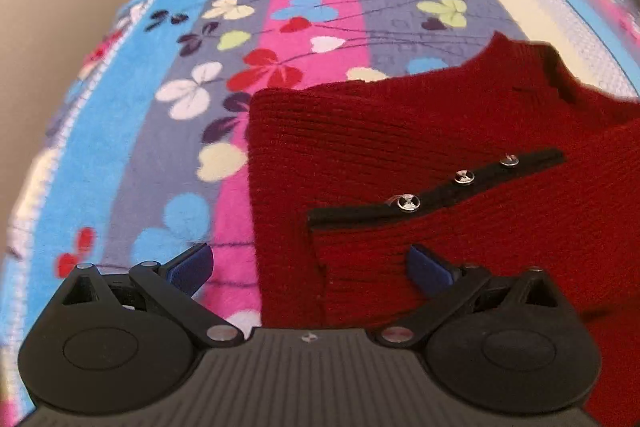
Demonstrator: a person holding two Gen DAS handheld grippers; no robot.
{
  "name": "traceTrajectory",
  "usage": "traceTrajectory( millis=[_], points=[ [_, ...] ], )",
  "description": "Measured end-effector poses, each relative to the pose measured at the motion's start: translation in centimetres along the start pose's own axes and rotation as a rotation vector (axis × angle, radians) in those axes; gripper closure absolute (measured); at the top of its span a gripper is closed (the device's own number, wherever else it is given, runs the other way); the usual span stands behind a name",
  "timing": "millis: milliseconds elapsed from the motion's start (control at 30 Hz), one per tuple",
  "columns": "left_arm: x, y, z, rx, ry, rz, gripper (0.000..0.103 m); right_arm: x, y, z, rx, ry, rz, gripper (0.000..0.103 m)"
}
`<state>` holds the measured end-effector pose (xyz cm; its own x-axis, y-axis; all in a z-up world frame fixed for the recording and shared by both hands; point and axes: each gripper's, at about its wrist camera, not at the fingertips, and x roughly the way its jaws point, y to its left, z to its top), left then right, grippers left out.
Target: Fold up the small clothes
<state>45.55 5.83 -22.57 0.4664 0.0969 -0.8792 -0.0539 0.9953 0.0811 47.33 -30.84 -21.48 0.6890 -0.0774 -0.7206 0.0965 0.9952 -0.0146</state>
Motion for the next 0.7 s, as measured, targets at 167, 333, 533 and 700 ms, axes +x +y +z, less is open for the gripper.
traceTrajectory(
  millis=[167,333,533,700],
  points=[
    [0.4,3.3,-0.1,-0.167,0.065,-0.103,0.0,3.7,1.6,-0.5,-0.161,0.023,-0.111,0.091],
    [-0.2,2.7,-0.2,-0.088,0.001,-0.043,0.0,-1.5,0.5,-0.5,-0.029,-0.018,0.054,0.076],
    [-0.4,2.9,-0.1,-0.14,0.019,-0.037,0.0,-0.1,2.2,-2.9,-0.162,-0.007,0.025,0.061],
    [-7.0,3.8,-3.1,-0.083,-0.04,-0.012,0.0,-7.8,-0.8,-3.2,0.065,-0.026,0.108,0.044]
  ],
)
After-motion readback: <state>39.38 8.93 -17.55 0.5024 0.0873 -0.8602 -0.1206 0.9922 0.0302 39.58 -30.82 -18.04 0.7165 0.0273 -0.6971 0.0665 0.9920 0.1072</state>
